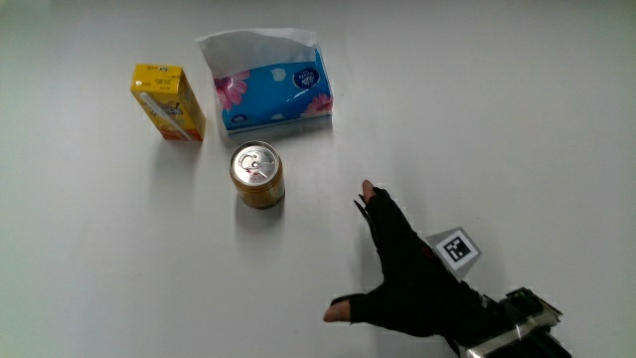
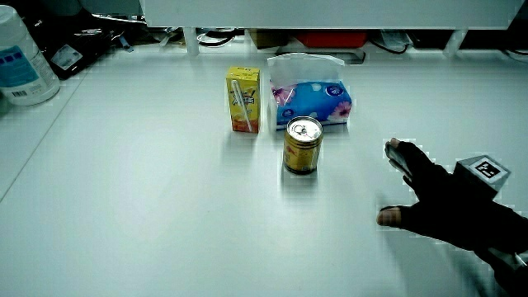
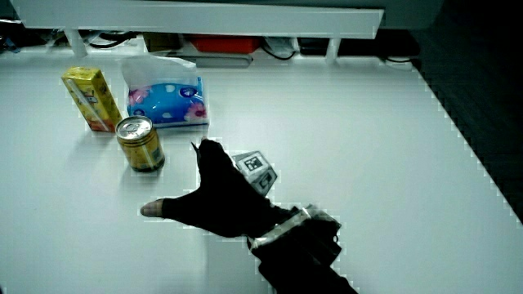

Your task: Pick red bull

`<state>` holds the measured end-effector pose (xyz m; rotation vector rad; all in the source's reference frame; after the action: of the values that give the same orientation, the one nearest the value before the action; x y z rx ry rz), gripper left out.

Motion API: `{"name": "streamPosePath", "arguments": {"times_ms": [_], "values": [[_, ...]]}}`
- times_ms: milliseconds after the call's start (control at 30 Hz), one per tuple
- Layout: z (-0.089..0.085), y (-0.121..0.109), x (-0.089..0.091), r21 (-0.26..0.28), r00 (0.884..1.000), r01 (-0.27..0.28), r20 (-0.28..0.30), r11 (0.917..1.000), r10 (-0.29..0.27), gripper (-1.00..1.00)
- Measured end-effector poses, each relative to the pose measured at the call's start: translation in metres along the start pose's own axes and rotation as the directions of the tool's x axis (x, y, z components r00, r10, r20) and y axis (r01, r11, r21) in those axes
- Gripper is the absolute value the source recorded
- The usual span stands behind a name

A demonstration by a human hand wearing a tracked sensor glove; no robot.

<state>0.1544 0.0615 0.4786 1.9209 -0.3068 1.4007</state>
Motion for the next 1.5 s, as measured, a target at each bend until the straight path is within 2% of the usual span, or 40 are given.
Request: {"name": "streamPosePath", "arguments": {"times_ms": [33, 133, 167, 200, 233, 267, 300, 367, 400, 433, 467, 533, 633, 667, 700, 733, 800, 867, 967, 1000, 1100, 1133, 1500], "values": [[-0.001, 0.003, -0.003, -0.001, 0.999, -0.002, -0.037, 1.0000, 0.002, 0.00], [-0.003, 0.015, -0.005, -0.010, 0.999, 0.051, -0.001, 0.9987, -0.051, 0.00], [-0.004, 0.020, -0.007, -0.014, 1.000, 0.028, -0.012, 0.9995, -0.028, 0.00], [-0.005, 0.024, -0.011, -0.017, 0.998, 0.062, -0.030, 0.9979, -0.062, 0.00], [-0.007, 0.029, -0.011, -0.019, 0.999, 0.035, -0.033, 0.9992, -0.036, 0.00], [-0.007, 0.034, -0.010, -0.024, 0.998, 0.058, -0.004, 0.9980, -0.058, 0.00], [-0.009, 0.039, -0.014, -0.021, 0.999, 0.030, -0.033, 0.9993, -0.030, 0.00], [-0.011, 0.049, -0.012, -0.020, 0.999, 0.017, -0.028, 0.9997, -0.017, 0.00], [-0.012, 0.054, -0.011, -0.023, 0.999, 0.040, -0.013, 0.9990, -0.040, 0.00], [-0.013, 0.058, -0.013, -0.024, 0.999, 0.027, -0.017, 0.9994, -0.027, 0.00], [-0.014, 0.061, -0.012, -0.031, 0.995, 0.097, -0.021, 0.9948, -0.097, 0.00], [-0.017, 0.069, -0.014, -0.027, 0.996, 0.085, -0.024, 0.9960, -0.086, 0.00], [-0.019, 0.082, -0.012, -0.017, 1.000, 0.019, -0.023, 0.9997, -0.019, 0.00], [-0.020, 0.085, -0.013, -0.012, 0.999, -0.003, -0.041, 0.9999, 0.002, 0.00], [-0.020, 0.088, -0.011, -0.001, 1.000, -0.010, -0.027, 1.0000, 0.010, 0.00], [-0.020, 0.090, -0.011, 0.000, 0.999, 0.010, -0.038, 1.0000, -0.010, 0.00], [-0.021, 0.097, -0.009, 0.008, 0.998, -0.026, -0.051, 0.9996, 0.027, 0.00], [-0.022, 0.101, -0.008, 0.015, 0.997, -0.039, -0.060, 0.9991, 0.039, 0.00], [-0.023, 0.108, -0.004, 0.020, 0.996, -0.018, -0.082, 0.9996, 0.020, 0.00], [-0.023, 0.112, -0.003, 0.022, 0.995, -0.035, -0.092, 0.9992, 0.037, 0.00], [-0.026, 0.118, -0.003, 0.029, 0.994, -0.028, -0.109, 0.9992, 0.031, 0.00], [-0.027, 0.120, -0.002, 0.022, 0.994, -0.007, -0.110, 0.9997, 0.010, 0.00], [-0.034, 0.141, 0.002, 0.037, 0.988, -0.024, -0.152, 0.9990, 0.029, 0.00]]}}
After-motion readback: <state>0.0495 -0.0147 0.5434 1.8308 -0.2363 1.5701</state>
